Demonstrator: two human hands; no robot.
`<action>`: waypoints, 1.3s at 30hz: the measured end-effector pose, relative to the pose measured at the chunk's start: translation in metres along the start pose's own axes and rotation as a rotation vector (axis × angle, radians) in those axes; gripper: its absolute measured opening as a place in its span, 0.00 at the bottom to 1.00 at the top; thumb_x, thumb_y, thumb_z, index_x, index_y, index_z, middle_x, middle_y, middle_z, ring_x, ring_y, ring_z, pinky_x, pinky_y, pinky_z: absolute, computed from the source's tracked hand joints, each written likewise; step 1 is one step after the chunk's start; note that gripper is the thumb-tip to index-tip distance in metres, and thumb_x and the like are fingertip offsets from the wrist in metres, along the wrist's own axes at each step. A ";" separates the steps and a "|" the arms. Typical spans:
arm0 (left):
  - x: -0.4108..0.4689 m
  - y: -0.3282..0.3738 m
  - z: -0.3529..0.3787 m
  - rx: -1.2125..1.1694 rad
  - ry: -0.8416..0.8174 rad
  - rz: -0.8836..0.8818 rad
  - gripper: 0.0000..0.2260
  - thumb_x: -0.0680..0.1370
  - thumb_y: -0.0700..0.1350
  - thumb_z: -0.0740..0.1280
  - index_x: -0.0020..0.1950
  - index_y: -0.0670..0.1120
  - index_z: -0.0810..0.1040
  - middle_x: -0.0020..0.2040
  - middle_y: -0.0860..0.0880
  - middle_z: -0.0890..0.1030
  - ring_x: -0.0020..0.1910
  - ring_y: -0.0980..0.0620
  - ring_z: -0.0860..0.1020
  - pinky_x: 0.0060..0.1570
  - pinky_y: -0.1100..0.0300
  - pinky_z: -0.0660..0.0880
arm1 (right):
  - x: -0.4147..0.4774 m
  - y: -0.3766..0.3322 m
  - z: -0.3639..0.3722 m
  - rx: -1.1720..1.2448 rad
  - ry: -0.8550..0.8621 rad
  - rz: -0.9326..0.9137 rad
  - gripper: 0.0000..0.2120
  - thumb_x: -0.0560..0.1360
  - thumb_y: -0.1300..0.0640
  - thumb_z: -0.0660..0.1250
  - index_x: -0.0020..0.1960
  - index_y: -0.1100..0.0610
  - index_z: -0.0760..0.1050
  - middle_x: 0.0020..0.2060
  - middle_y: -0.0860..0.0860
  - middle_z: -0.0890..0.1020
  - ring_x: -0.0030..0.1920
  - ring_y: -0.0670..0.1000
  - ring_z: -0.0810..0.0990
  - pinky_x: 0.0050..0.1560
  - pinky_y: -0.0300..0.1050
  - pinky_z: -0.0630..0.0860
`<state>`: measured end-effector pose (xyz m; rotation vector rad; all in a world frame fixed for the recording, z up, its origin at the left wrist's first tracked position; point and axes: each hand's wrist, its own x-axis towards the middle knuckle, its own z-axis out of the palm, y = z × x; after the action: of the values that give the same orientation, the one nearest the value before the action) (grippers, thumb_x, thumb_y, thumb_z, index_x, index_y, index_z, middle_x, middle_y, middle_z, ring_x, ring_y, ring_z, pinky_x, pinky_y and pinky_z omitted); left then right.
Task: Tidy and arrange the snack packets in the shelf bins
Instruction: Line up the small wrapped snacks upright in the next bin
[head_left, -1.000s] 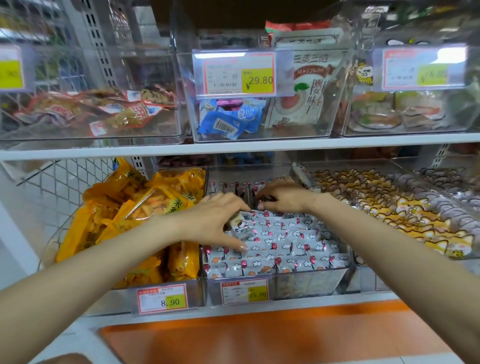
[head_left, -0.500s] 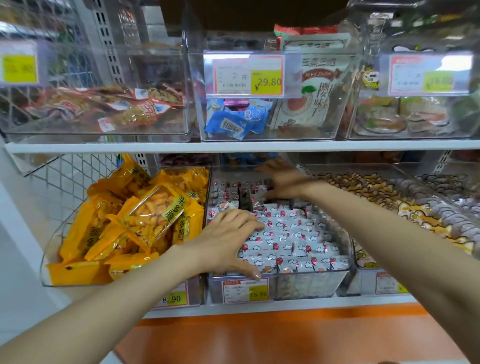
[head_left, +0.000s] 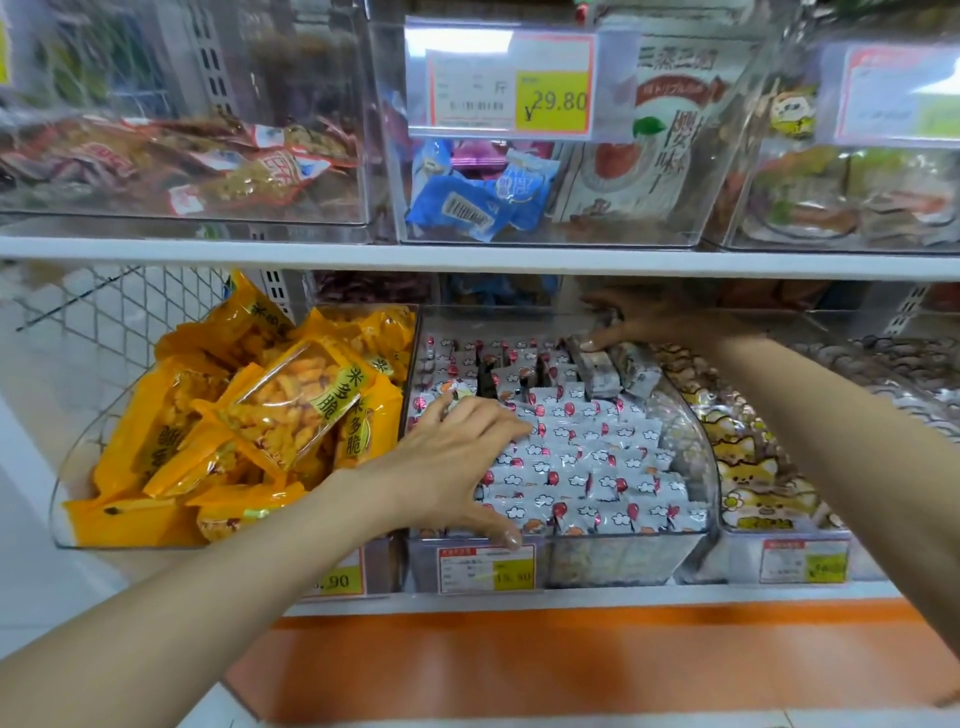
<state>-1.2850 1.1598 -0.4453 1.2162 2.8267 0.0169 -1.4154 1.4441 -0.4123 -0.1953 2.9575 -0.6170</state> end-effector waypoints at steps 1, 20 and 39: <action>0.000 0.000 0.000 0.001 0.000 0.002 0.45 0.67 0.70 0.65 0.76 0.54 0.48 0.74 0.55 0.53 0.73 0.56 0.48 0.73 0.50 0.40 | 0.002 0.001 0.000 0.010 -0.005 0.018 0.53 0.55 0.30 0.69 0.75 0.48 0.58 0.72 0.51 0.66 0.70 0.53 0.65 0.70 0.51 0.62; -0.008 0.022 0.010 -0.025 -0.033 0.055 0.50 0.65 0.70 0.67 0.77 0.53 0.44 0.75 0.55 0.46 0.74 0.57 0.39 0.69 0.43 0.29 | -0.016 -0.008 0.012 0.457 0.237 -0.079 0.30 0.70 0.62 0.73 0.69 0.56 0.67 0.64 0.57 0.72 0.64 0.54 0.69 0.60 0.45 0.68; -0.012 0.020 -0.003 0.096 0.113 0.014 0.53 0.62 0.70 0.70 0.76 0.56 0.43 0.74 0.55 0.45 0.72 0.55 0.42 0.65 0.58 0.32 | -0.053 -0.037 -0.001 0.746 0.410 -0.093 0.07 0.78 0.60 0.63 0.56 0.58 0.73 0.48 0.50 0.77 0.45 0.42 0.76 0.43 0.28 0.73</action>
<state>-1.2623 1.1646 -0.4412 1.2935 2.9472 -0.0527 -1.3598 1.4188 -0.3924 -0.1423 2.8167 -1.8949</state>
